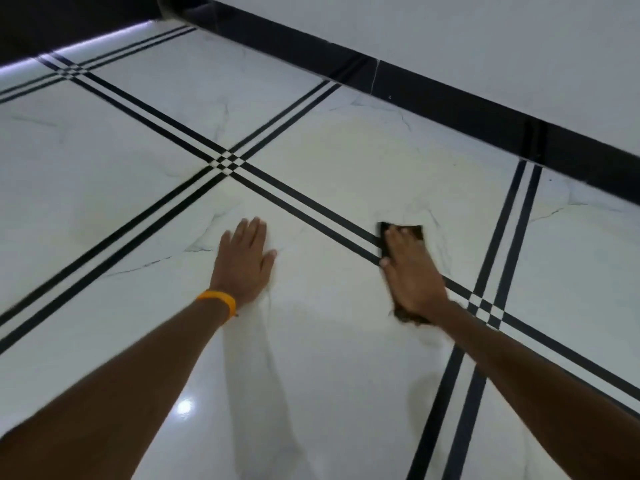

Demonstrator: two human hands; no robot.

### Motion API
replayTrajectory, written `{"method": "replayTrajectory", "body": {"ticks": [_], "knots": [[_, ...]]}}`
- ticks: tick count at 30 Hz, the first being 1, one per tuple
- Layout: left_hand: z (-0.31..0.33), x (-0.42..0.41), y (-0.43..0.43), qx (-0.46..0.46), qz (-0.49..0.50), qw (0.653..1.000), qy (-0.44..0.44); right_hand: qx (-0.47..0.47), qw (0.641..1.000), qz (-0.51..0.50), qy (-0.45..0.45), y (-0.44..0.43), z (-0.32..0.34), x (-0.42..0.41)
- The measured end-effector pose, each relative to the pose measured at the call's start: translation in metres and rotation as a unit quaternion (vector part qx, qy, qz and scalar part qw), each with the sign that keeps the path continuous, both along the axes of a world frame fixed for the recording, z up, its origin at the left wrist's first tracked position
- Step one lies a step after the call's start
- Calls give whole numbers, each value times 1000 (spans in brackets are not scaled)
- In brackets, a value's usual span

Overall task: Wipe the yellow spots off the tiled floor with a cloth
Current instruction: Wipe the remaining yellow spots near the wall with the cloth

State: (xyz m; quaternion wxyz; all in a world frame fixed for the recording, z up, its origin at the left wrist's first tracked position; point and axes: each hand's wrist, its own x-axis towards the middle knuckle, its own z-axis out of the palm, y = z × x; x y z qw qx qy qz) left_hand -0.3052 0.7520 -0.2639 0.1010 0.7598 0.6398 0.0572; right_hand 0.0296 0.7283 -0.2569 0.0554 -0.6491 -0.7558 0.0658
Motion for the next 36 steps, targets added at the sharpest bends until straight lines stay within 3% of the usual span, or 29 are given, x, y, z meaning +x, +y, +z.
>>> {"method": "replayTrajectory", "body": {"ticks": [2,4,8,11,15,17,20,23,25,29,31,36], "knots": [[2,-26,-15,10,29,999,22,4,992,-127,-4,28,-2,-7],[3,-54,-25,35,72,996,24,13,987,-159,-15,42,-6,-40],[0,-101,-49,29,133,990,39,-9,998,54,-12,18,-5,-68],[-5,-108,-58,10,127,992,24,-3,996,92,-1,13,-3,-52],[-16,-104,-58,36,135,990,21,15,996,-85,-22,65,-8,-86],[-18,-105,-58,39,130,991,18,18,995,-95,0,82,-6,-132],[-19,-108,-57,44,133,990,8,23,993,119,1,41,-10,-206],[-18,-107,-58,42,131,990,17,-10,958,286,11,-13,-9,-201],[-18,-106,-58,44,134,990,18,15,969,243,32,12,-10,-174],[-20,-105,-56,42,135,990,11,12,1000,-20,6,134,-5,-166],[-20,-105,-56,47,135,990,8,7,999,-50,15,165,-3,-202],[-20,-106,-55,44,136,990,18,-2,975,220,26,106,-7,-296]]}}
